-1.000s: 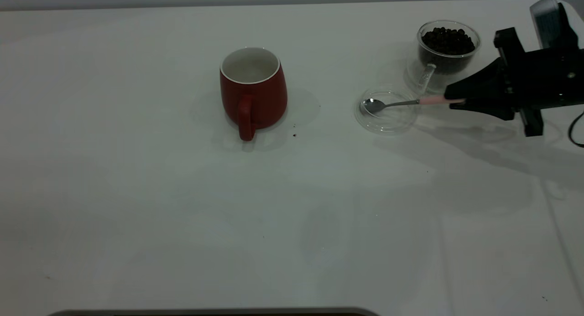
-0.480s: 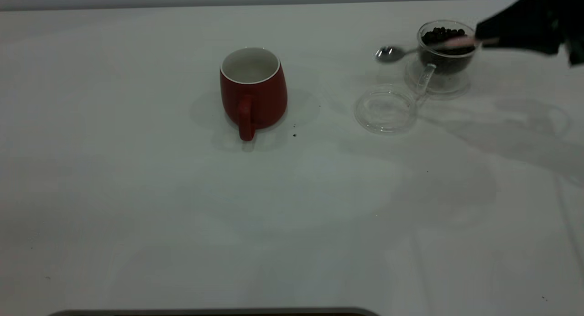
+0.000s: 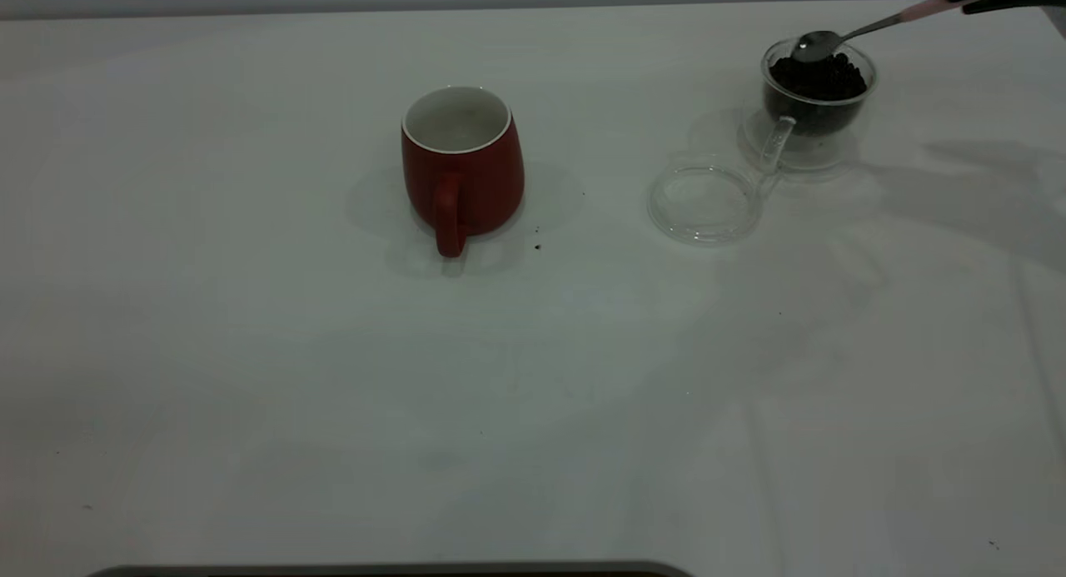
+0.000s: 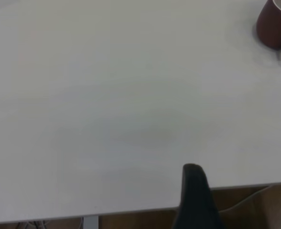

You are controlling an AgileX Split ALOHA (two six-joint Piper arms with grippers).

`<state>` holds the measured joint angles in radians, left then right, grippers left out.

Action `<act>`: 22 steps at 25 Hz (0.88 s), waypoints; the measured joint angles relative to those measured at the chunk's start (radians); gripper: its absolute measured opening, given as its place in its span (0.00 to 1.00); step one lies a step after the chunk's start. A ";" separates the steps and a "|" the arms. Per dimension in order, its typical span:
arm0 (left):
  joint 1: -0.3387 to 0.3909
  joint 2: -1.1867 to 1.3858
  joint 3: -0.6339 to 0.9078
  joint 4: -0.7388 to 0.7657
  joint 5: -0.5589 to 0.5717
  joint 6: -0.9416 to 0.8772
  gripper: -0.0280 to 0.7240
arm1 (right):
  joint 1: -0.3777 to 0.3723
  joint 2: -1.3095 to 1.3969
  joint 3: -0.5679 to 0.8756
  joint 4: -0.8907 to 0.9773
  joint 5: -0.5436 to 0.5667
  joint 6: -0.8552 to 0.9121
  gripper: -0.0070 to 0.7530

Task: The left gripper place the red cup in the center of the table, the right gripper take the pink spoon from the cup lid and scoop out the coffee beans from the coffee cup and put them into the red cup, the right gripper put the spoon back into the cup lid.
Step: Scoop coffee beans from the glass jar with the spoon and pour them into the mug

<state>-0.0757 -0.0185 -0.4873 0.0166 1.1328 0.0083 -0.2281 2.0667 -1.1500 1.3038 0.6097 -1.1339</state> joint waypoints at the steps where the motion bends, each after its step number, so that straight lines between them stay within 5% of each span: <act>1: 0.000 0.000 0.000 0.000 0.000 0.000 0.79 | -0.007 0.000 -0.002 -0.006 0.000 0.008 0.16; 8: 0.000 0.000 0.000 0.000 0.000 -0.001 0.79 | -0.076 0.031 -0.006 -0.016 0.016 0.018 0.16; 22: 0.000 0.000 0.000 0.000 0.000 -0.002 0.79 | -0.079 0.113 -0.009 0.026 0.102 0.038 0.16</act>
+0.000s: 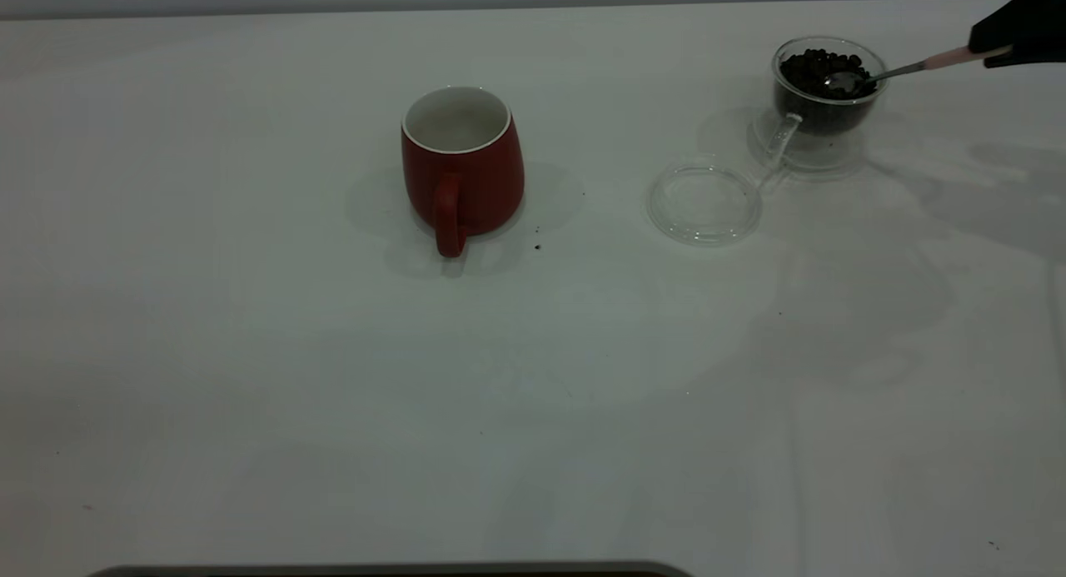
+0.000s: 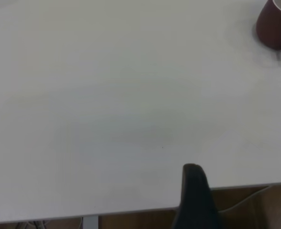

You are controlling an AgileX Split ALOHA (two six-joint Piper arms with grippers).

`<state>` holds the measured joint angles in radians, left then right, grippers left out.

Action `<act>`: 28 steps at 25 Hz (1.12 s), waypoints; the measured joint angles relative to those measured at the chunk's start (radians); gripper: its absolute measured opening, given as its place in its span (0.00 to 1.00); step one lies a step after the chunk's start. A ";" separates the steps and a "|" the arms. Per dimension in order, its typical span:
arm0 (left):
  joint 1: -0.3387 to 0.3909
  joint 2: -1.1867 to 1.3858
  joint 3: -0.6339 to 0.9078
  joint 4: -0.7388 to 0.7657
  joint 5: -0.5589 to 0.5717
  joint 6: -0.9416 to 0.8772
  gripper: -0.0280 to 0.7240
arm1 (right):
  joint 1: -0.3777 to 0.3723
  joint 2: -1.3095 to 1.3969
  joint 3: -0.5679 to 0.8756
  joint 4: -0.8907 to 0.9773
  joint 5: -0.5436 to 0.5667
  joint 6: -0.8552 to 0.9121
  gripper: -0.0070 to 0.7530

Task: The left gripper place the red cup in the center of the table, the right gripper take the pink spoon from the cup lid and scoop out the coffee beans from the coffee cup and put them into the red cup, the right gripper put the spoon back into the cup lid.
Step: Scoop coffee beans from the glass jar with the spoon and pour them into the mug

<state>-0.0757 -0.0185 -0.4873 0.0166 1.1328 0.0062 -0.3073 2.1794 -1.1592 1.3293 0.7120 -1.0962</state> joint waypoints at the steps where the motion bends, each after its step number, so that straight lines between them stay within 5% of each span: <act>1: 0.000 0.000 0.000 0.000 0.000 0.000 0.79 | 0.000 0.010 0.000 0.015 0.012 0.000 0.16; 28: 0.000 0.000 0.000 0.000 0.000 0.003 0.79 | -0.115 0.128 0.000 0.189 0.271 -0.006 0.16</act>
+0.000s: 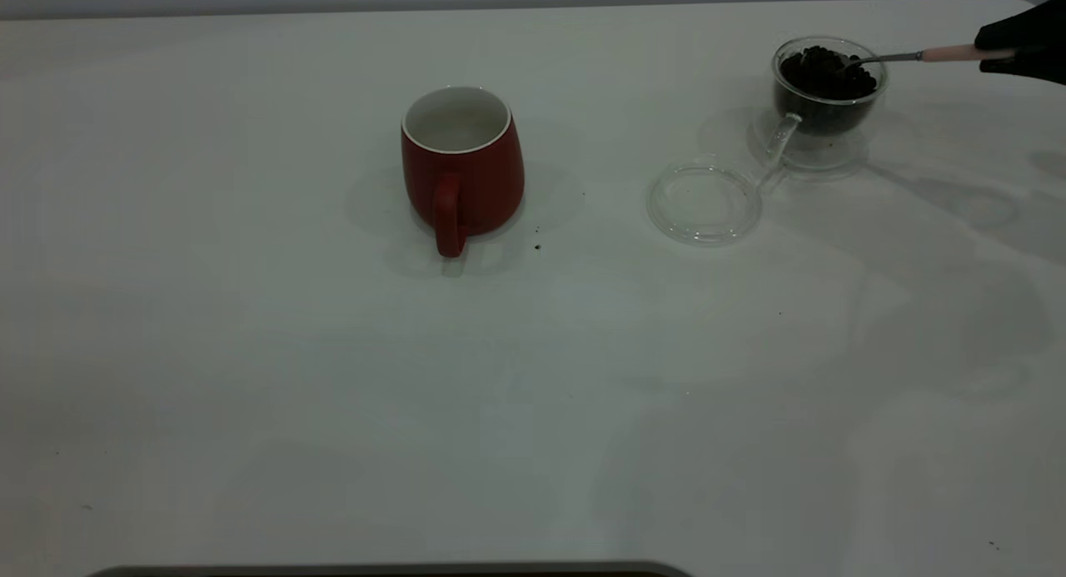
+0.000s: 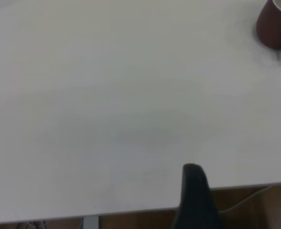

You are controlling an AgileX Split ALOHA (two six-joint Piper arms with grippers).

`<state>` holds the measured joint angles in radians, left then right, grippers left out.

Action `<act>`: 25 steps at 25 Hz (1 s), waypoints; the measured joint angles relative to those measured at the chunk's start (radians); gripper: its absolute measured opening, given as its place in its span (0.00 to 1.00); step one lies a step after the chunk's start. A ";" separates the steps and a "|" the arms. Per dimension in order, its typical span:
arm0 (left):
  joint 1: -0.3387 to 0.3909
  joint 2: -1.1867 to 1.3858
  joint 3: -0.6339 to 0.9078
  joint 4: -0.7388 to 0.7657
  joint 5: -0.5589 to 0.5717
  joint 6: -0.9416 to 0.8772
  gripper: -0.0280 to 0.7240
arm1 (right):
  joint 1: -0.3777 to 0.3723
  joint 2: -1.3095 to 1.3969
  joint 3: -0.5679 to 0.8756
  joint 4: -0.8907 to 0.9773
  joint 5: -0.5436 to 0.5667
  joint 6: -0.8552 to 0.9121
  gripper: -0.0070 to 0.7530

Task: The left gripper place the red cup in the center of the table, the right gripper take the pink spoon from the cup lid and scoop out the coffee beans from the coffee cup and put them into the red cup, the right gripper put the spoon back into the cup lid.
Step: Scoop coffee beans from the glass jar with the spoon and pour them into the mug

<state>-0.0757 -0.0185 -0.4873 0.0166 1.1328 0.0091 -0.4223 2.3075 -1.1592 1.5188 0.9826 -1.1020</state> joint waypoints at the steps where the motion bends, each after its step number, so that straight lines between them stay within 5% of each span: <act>1: 0.000 0.000 0.000 0.000 0.000 0.000 0.79 | -0.002 0.000 0.000 0.000 0.005 0.000 0.16; 25: 0.000 0.000 0.000 -0.001 0.000 -0.001 0.79 | -0.067 0.000 0.000 -0.012 0.155 -0.023 0.16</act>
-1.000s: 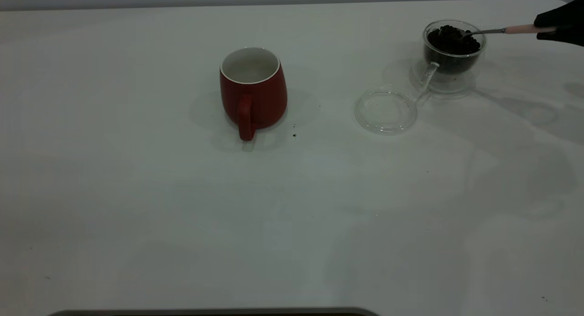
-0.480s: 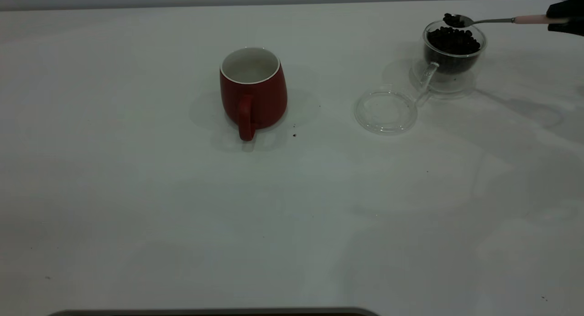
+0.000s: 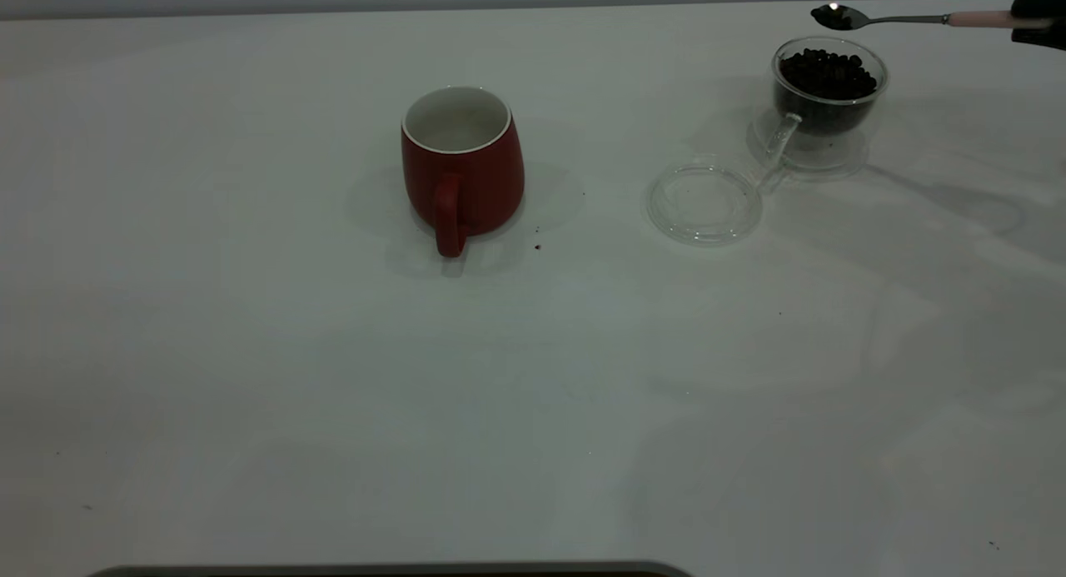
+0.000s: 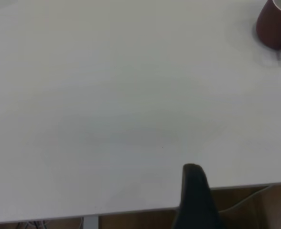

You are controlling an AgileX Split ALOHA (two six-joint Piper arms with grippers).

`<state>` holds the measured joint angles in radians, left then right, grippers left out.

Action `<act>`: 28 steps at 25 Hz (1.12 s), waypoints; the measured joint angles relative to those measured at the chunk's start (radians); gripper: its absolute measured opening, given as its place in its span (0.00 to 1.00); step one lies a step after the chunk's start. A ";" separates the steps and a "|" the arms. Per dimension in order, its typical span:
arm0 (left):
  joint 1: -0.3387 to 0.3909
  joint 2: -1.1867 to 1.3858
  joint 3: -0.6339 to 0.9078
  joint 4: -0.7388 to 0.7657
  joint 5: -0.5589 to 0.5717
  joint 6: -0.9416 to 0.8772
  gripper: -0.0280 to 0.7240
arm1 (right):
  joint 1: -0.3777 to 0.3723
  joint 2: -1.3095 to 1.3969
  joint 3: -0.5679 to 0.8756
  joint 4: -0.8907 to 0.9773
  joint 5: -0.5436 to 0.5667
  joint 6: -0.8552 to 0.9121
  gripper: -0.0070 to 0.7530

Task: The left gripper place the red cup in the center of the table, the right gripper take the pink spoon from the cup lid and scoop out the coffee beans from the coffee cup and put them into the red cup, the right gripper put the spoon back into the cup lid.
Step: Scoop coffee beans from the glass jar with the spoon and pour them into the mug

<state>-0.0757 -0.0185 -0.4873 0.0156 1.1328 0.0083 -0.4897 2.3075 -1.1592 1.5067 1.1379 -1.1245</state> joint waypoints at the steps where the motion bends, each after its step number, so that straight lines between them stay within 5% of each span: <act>1: 0.000 0.000 0.000 0.000 0.000 0.000 0.79 | 0.000 0.000 0.000 0.000 0.000 -0.001 0.16; 10: 0.000 0.000 0.000 0.000 0.000 -0.002 0.79 | 0.063 0.000 0.000 0.026 0.000 -0.001 0.16; 28: 0.000 0.000 0.000 0.000 0.000 -0.002 0.79 | 0.454 0.000 0.000 0.215 -0.006 0.006 0.16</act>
<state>-0.0757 -0.0185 -0.4873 0.0156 1.1328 0.0063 -0.0357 2.3075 -1.1592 1.7217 1.1316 -1.1183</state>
